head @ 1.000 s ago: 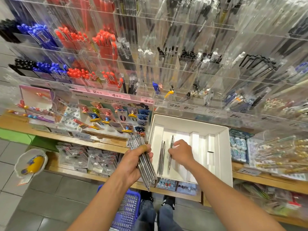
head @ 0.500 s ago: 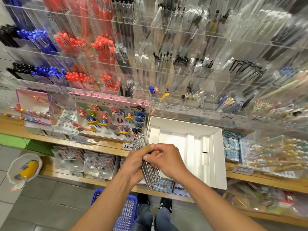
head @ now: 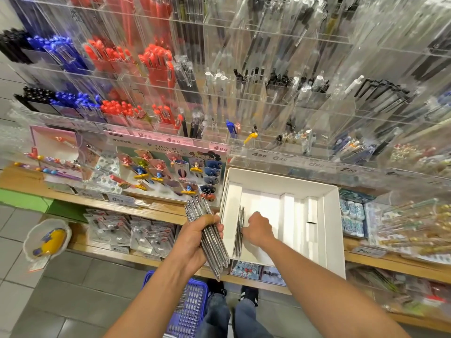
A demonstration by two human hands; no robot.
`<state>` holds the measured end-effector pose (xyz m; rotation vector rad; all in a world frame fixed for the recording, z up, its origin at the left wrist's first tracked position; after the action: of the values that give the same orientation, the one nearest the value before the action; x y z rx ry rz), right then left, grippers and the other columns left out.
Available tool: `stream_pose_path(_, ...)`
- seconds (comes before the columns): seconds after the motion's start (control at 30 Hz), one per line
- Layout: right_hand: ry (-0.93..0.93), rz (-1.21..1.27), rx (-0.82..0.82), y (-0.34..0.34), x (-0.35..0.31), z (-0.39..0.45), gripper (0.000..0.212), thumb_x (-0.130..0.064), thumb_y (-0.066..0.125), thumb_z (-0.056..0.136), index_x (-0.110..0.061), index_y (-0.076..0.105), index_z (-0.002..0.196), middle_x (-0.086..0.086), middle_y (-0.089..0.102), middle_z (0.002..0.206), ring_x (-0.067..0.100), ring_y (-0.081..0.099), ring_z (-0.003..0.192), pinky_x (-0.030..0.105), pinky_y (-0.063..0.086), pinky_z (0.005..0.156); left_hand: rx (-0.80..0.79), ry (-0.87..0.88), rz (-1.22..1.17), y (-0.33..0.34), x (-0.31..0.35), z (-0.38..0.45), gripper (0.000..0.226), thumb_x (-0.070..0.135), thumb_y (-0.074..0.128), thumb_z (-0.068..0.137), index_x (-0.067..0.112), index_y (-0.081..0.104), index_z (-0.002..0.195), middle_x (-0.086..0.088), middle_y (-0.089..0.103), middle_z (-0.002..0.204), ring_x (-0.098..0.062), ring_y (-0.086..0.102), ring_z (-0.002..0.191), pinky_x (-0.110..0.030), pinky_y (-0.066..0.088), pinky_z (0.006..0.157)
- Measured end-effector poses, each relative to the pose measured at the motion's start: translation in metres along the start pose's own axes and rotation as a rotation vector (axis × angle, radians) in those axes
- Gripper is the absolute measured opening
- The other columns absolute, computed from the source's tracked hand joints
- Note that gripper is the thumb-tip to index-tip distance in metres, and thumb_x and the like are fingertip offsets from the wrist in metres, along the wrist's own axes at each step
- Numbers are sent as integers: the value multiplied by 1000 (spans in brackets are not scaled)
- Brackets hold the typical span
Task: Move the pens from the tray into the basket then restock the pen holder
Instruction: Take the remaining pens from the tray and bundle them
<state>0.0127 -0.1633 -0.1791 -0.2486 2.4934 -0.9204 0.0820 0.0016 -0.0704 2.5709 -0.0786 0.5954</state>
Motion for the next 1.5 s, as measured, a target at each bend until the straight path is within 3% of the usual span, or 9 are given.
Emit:
stream_pose_path(0.33,24,76,109,-30,-1,-4,29,-13,61,82,-15,43,58,-2,46,55,13,46,47,21,31,42,56,-17,32,-6,-4,2,3,-1,63,85,-1,65,88,-11,63,73,-18,63,60,-29,54,63)
stream_pose_path(0.5,-225,582,-2,-66,-44,-66,21,-23,72,81,-26,57,95,2,70,77,12,68,57,16,45,49,74,29,36,-3,0,2,17,3,71,79,-1,67,95,-13,68,78,-19,67,66,-34,53,74)
stream_pose_path(0.6,-395,607,-130,-64,-82,-109,25,-23,75,80,-26,59,99,-2,72,70,11,67,56,19,50,55,-15,13,-18,13,-3,-2,24,11,72,80,-1,63,98,-27,67,104,-36,69,93,-49,54,83)
stream_pose_path(0.7,-431,602,-140,-62,-101,-129,21,-20,75,81,-21,63,98,-3,69,64,11,65,55,25,53,57,-63,8,-30,24,-3,-8,38,24,74,79,-2,59,102,-32,64,102,-36,67,81,-39,55,61)
stream_pose_path(0.83,-453,535,-66,-65,-107,-137,14,-21,75,78,-21,68,91,-7,65,61,8,63,56,30,57,60,-90,20,-66,25,-5,-13,51,20,71,80,-11,58,119,-34,66,115,-42,65,105,-48,54,87)
stream_pose_path(1.07,-509,610,-189,-49,-102,-140,17,-22,82,76,-17,71,88,-8,64,61,3,59,54,18,47,52,-130,-6,-67,24,-10,-20,29,2,68,81,-15,61,103,-28,69,88,-27,66,58,-34,57,50)
stream_pose_path(1.23,-366,842,-221,-54,-75,-96,14,-17,74,83,-13,68,95,13,71,78,18,64,58,23,50,53,-49,9,7,6,-7,-18,30,3,73,69,-10,64,94,-20,63,74,-23,62,56,-32,57,59)
stream_pose_path(1.37,-13,517,16,-44,-20,-38,5,-7,66,82,-11,64,80,3,68,82,16,65,61,28,54,58,-30,-11,-54,-7,-8,-17,20,1,72,68,-2,66,86,-14,64,68,-20,63,55,-28,58,58)
stream_pose_path(1.5,0,146,-95,-6,-13,-16,17,-2,58,66,-14,53,55,3,46,55,18,47,49,21,36,48,-25,-28,-75,-15,-8,-17,9,0,71,70,-2,72,78,-14,65,71,-22,64,57,-30,60,57)
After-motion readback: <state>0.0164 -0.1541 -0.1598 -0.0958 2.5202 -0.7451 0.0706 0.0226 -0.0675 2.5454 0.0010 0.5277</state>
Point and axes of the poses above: each hand's wrist, its own z-axis towards the middle knuckle, its own y-axis out of the palm, x = y × z, the point moved 10 cm from there along z, towards the middle knuckle
